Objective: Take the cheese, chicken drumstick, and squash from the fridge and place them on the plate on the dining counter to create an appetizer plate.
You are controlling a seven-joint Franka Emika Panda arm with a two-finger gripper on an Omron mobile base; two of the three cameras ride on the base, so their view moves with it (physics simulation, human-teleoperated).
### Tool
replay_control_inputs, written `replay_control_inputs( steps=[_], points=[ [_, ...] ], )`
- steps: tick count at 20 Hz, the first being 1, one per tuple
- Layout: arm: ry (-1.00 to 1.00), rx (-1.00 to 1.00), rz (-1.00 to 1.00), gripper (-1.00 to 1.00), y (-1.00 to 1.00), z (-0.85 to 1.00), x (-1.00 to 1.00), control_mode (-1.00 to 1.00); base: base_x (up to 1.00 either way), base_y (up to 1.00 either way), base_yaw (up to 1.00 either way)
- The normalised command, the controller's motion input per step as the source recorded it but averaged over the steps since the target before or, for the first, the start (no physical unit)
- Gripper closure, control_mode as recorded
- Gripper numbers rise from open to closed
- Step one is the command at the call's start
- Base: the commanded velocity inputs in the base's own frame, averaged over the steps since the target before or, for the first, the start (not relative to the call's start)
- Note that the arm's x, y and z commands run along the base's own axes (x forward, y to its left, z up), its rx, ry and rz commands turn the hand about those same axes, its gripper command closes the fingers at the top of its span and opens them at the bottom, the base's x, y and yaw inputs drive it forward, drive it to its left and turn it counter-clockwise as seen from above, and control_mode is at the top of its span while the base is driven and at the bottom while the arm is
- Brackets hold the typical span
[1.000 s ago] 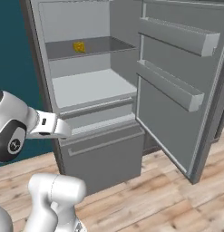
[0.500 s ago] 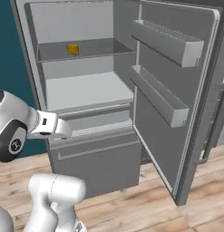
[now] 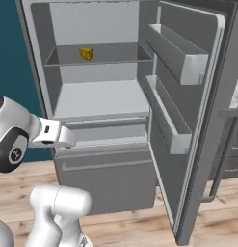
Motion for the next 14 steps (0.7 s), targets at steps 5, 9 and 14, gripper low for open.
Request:
replay_control_inputs(
  steps=[5, 9, 14],
  points=[
    [0.0, 0.0, 0.0, -1.0, 0.0, 0.0, 0.0, 1.0, 0.24, -0.46, 0.35],
    [0.0, 0.0, 0.0, -1.0, 0.0, 0.0, 0.0, 1.0, 0.33, -0.33, 0.33],
    [0.0, 0.0, 0.0, -1.0, 0.0, 0.0, 0.0, 1.0, 0.5, -0.25, 0.3]
  ],
)
